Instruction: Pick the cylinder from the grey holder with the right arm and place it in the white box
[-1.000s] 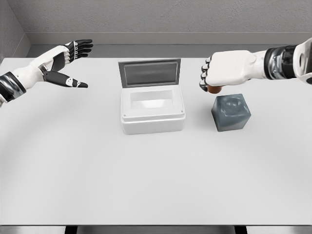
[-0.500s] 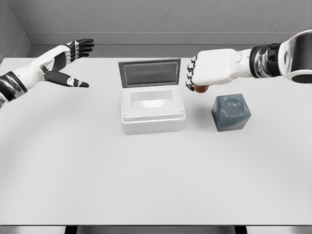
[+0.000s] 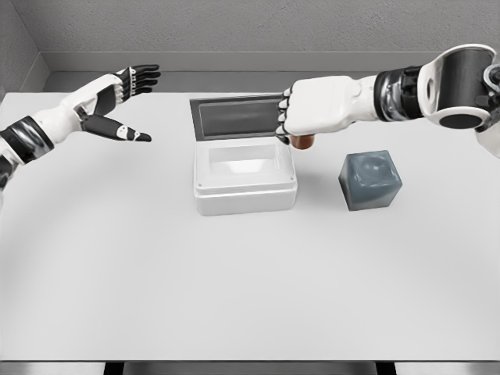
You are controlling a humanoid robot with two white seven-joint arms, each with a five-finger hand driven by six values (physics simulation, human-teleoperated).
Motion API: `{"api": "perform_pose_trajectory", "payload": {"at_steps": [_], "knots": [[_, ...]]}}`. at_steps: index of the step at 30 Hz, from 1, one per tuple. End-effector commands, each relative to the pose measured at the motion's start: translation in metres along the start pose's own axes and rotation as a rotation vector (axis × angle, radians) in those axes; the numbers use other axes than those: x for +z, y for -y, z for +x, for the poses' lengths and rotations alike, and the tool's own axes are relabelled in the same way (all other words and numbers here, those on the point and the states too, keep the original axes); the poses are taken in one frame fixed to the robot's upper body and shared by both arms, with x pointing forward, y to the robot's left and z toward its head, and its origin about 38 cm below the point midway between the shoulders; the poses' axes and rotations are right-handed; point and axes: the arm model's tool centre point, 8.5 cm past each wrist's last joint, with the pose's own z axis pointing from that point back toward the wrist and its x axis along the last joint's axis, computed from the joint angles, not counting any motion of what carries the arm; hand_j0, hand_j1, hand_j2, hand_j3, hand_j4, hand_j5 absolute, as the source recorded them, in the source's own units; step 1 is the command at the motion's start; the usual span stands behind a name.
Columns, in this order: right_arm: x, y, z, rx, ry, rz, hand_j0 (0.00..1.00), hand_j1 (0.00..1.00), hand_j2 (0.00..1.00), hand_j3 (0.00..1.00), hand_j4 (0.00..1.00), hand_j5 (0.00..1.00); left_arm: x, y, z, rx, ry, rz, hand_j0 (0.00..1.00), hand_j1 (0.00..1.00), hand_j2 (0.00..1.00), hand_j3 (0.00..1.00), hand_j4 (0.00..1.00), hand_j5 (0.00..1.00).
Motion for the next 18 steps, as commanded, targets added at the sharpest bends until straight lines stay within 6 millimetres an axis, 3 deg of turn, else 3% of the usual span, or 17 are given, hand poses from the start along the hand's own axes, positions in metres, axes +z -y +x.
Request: {"api": "perform_pose_trajectory", "payload": {"at_steps": [1,18], "knots": [[-0.008,0.002,0.0,-0.004,0.004,-0.004,0.56,0.56,0.56,0.56,0.56,0.56,-0.001,0.001,0.0,0.007,0.005,0.001,1.0,1.0,1.0,1.0,1.0,1.0],[-0.022,0.02,0.014,0.031,0.05,-0.044,0.56,0.56,0.56,0.56,0.56,0.56,-0.001,0.0,0.001,0.007,0.005,0.002,1.0,1.0,1.0,1.0,1.0,1.0]]}}
